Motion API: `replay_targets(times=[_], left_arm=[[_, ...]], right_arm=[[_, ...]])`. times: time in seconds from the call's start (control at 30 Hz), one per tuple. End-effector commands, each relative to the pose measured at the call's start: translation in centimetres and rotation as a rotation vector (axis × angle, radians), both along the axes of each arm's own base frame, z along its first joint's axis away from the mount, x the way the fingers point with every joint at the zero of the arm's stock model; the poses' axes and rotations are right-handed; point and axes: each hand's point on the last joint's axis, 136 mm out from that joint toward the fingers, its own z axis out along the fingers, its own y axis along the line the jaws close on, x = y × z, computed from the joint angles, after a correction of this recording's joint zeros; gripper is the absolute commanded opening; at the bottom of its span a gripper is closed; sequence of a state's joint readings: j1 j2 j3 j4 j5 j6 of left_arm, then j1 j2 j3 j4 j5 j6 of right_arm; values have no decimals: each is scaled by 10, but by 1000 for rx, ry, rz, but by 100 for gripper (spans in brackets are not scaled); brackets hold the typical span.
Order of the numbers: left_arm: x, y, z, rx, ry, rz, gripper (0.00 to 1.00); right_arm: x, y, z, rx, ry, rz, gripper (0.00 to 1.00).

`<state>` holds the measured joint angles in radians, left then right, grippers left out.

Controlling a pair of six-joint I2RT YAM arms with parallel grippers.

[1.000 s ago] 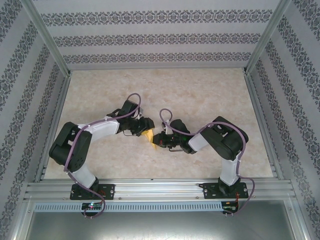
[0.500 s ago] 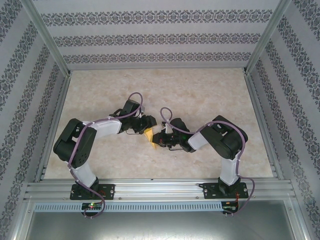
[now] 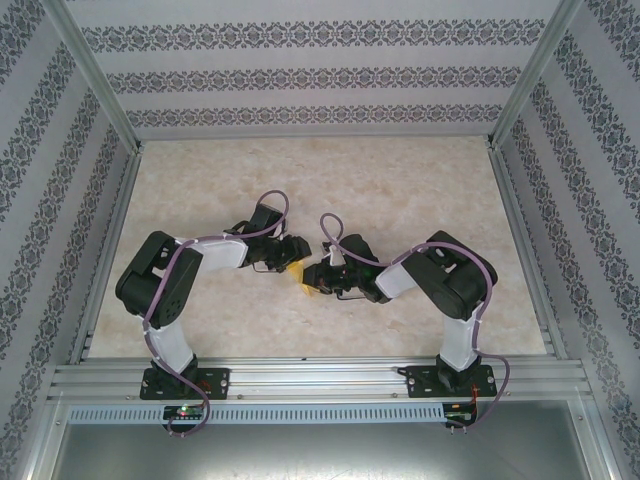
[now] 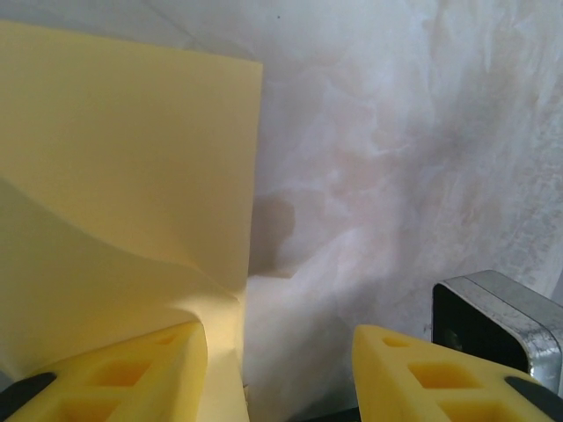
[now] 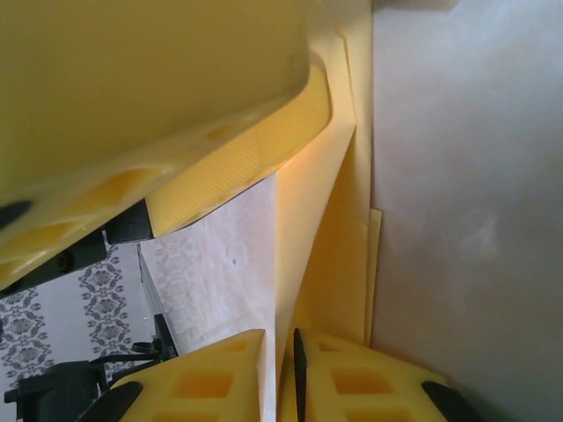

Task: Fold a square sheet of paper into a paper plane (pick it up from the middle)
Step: Fold the wing for the fifth time at the center of the table.

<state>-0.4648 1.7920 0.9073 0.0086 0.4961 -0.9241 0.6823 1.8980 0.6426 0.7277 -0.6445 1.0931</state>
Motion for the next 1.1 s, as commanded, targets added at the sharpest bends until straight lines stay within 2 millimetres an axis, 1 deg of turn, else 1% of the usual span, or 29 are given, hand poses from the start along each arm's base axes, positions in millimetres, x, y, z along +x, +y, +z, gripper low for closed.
replay_targets(times=[0.0,0.13,0.27,0.37,0.47,0.5,0.57,0.67,0.77,0.83,0.93,1.07], left_arm=[[-8,5,-22,60,45,-9,50],[-8,3,-21,52,43,-21,49],[-9,6,-24,73,51,-27,48],[-11,6,-27,77,65,-30,48],[-12,5,-29,78,76,-32,48],[-12,6,-30,79,80,-32,48],[-13,6,-30,79,84,-35,48],[-13,6,-31,84,88,-40,48],[-13,5,-31,82,89,-43,48],[-13,5,-31,82,88,-44,47],[-13,4,-31,82,90,-47,48],[-14,4,-31,82,93,-49,47]], right_arm=[[-3,-13,-12,-77,30,-19,18],[-6,-16,-11,-85,30,-24,17],[-10,-24,-17,-121,56,-50,11],[-17,-25,-25,-145,79,-41,10],[-26,-33,-40,-229,108,-30,10],[-28,-34,-41,-249,106,-21,12],[-30,-37,-39,-272,97,-14,13],[-31,-39,-28,-292,73,-3,15],[-32,-40,-21,-309,63,7,14],[-33,-43,-23,-323,66,1,10],[-37,-42,-30,-332,93,12,9],[-46,-38,-35,-362,102,53,11]])
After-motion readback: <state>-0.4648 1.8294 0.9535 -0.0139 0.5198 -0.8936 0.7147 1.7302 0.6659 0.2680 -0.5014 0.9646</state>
